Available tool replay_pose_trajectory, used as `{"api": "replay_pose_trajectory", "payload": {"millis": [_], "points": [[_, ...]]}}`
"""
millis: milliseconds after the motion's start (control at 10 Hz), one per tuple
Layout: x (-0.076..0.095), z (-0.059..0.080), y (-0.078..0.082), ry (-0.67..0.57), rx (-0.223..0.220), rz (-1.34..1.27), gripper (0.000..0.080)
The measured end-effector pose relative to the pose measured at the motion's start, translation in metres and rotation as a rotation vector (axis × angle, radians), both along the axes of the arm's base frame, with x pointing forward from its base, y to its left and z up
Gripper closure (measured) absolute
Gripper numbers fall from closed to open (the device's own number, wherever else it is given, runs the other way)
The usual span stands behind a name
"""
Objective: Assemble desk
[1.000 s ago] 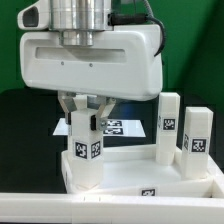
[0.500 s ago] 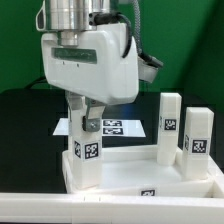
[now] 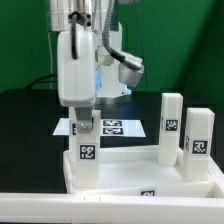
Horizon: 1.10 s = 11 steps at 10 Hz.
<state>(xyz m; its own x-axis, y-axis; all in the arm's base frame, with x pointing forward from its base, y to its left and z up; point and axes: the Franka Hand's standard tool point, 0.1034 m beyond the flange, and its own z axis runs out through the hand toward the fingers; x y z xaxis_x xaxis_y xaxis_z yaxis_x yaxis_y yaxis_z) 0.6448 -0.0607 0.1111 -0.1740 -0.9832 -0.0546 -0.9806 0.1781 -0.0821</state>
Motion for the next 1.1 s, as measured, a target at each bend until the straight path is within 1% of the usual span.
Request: {"api": "replay_pose_trajectory", "payload": {"millis": [200, 300, 400, 600, 700, 800, 900, 1000, 1100], "points": [[0.0011, 0.0001, 0.0022, 0.004, 0.026, -0.171, 0.0509], [0.0016, -0.0003, 0.0015, 0.006, 0.033, -0.241, 0.0509], [0.0018, -0.0003, 0.0015, 0.007, 0.034, -0.261, 0.0509], [0.0017, -0.0008, 0.0016, 0.004, 0.029, -0.204, 0.0508], [0.0013, -0.0013, 0.0015, 0.005, 0.026, -0.177, 0.0318], [0.0009, -0.0015, 0.0013, 0.003, 0.013, -0.072, 0.0188], [0.0007, -0.0017, 0.0022, 0.001, 0.003, 0.051, 0.0188], [0.0008, -0.0009, 0.0036, 0.01, -0.004, 0.143, 0.0162], [0.0014, -0.0006, 0.0034, 0.004, -0.012, 0.223, 0.0152]]}}
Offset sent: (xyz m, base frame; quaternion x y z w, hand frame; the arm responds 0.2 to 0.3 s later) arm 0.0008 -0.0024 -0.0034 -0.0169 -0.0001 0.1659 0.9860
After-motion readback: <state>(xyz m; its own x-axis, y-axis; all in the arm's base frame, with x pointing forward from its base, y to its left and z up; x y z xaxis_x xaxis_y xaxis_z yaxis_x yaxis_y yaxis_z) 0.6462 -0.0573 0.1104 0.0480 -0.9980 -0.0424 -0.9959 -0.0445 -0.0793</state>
